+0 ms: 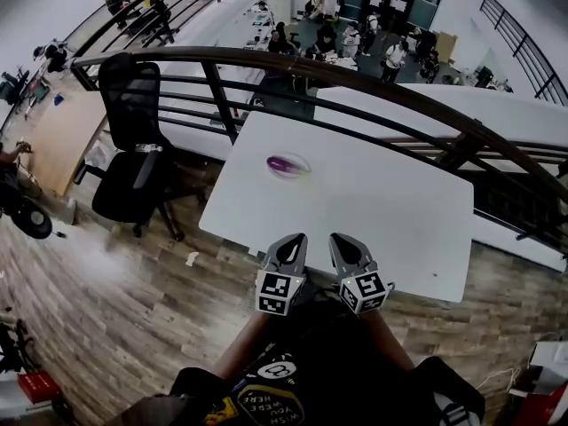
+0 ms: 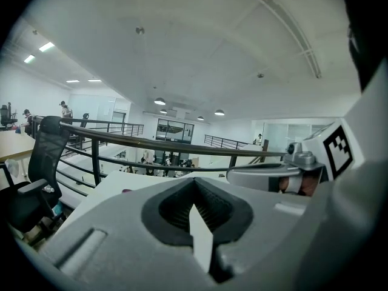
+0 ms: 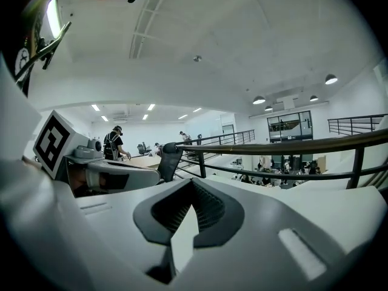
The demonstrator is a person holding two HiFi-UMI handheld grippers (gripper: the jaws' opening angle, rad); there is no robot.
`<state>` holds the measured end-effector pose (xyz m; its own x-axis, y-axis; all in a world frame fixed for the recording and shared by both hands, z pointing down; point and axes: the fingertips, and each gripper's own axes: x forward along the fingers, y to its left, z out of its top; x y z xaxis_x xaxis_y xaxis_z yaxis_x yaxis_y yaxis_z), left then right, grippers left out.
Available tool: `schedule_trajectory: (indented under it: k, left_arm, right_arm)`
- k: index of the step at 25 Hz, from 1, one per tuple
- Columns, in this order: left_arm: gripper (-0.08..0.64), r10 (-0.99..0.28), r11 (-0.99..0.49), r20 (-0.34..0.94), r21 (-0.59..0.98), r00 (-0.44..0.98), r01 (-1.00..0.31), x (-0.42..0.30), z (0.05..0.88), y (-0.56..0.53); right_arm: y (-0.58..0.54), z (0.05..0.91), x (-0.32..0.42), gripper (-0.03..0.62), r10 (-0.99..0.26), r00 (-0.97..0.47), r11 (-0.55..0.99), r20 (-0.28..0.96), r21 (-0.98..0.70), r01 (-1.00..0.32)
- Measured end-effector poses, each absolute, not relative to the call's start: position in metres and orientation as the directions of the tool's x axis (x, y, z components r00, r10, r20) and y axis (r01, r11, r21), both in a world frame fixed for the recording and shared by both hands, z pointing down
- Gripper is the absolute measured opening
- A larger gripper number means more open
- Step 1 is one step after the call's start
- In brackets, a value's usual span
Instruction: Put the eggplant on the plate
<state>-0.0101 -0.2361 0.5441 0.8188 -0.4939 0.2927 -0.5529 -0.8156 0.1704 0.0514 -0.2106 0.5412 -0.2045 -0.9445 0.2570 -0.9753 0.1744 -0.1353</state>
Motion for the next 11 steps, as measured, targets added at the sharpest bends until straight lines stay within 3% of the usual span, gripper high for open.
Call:
schedule_trajectory:
  k: [11]
  left_arm:
    - [0.005,-0.479,-0.826,0.287,0.172,0.829,-0.537,-0.012,0.533,-0.211]
  right_arm:
    - [-0.182,0.527,0.045,0.002,-0.948,-0.189,0.163,0.255,-0.122,-0.979]
